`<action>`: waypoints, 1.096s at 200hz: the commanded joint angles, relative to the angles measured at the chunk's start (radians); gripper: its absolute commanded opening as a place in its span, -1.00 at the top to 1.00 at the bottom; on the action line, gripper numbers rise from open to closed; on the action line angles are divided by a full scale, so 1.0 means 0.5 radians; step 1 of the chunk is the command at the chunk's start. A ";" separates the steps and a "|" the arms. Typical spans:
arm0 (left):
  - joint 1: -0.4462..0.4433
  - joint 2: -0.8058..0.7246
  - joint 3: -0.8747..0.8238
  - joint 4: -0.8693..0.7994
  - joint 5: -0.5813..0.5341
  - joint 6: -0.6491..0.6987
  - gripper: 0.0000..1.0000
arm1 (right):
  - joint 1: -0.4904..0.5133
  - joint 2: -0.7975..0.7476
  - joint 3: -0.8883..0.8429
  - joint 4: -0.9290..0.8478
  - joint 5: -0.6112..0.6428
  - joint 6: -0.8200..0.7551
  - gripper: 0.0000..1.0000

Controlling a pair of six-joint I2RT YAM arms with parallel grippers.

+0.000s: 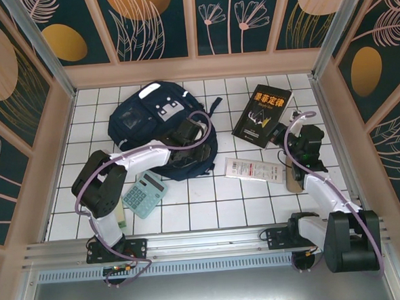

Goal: Pack the student bag

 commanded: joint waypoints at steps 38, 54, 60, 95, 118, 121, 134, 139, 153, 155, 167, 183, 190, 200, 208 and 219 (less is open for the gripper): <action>-0.017 -0.017 -0.071 -0.034 -0.037 0.030 0.15 | -0.014 -0.014 0.000 0.205 -0.013 0.011 1.00; -0.024 -0.009 -0.052 -0.031 -0.018 0.034 0.51 | -0.012 -0.017 0.000 0.200 0.003 0.006 1.00; -0.026 -0.013 -0.046 -0.030 -0.022 0.033 0.68 | -0.012 -0.012 -0.003 0.202 0.005 0.004 1.00; -0.027 -0.070 0.063 -0.070 -0.149 0.004 1.00 | -0.010 0.010 -0.004 0.237 -0.030 0.026 1.00; -0.024 -0.087 0.246 -0.161 -0.261 -0.015 1.00 | -0.008 0.010 -0.007 0.272 -0.066 0.045 1.00; -0.023 -0.088 0.276 -0.173 -0.279 -0.012 1.00 | -0.009 0.010 -0.008 0.277 -0.070 0.048 1.00; -0.024 -0.078 0.400 -0.223 -0.355 0.003 1.00 | -0.003 0.013 -0.013 0.309 -0.092 0.064 1.00; -0.023 -0.073 0.451 -0.239 -0.373 0.015 1.00 | 0.001 0.016 -0.013 0.327 -0.107 0.070 1.00; -0.025 -0.052 0.583 -0.268 -0.398 0.060 1.00 | 0.011 0.025 -0.010 0.358 -0.137 0.085 1.00; -0.025 -0.047 0.602 -0.275 -0.404 0.062 1.00 | 0.011 0.024 -0.010 0.361 -0.139 0.085 1.00; -0.024 -0.018 0.717 -0.318 -0.457 0.076 1.00 | 0.019 0.030 -0.007 0.378 -0.154 0.097 1.00; -0.024 0.026 0.877 -0.390 -0.557 0.101 1.00 | 0.041 0.045 -0.007 0.421 -0.165 0.129 1.00; -0.025 0.049 0.951 -0.435 -0.592 0.117 1.00 | 0.063 0.053 -0.007 0.440 -0.168 0.134 1.00; -0.021 0.077 1.055 -0.502 -0.631 0.137 1.00 | 0.109 0.067 -0.004 0.466 -0.164 0.147 1.00; -0.020 0.090 1.121 -0.545 -0.665 0.157 1.00 | 0.153 0.084 0.005 0.479 -0.151 0.153 1.00; -0.022 0.097 1.209 -0.597 -0.692 0.178 1.00 | 0.223 0.115 0.016 0.499 -0.112 0.173 1.00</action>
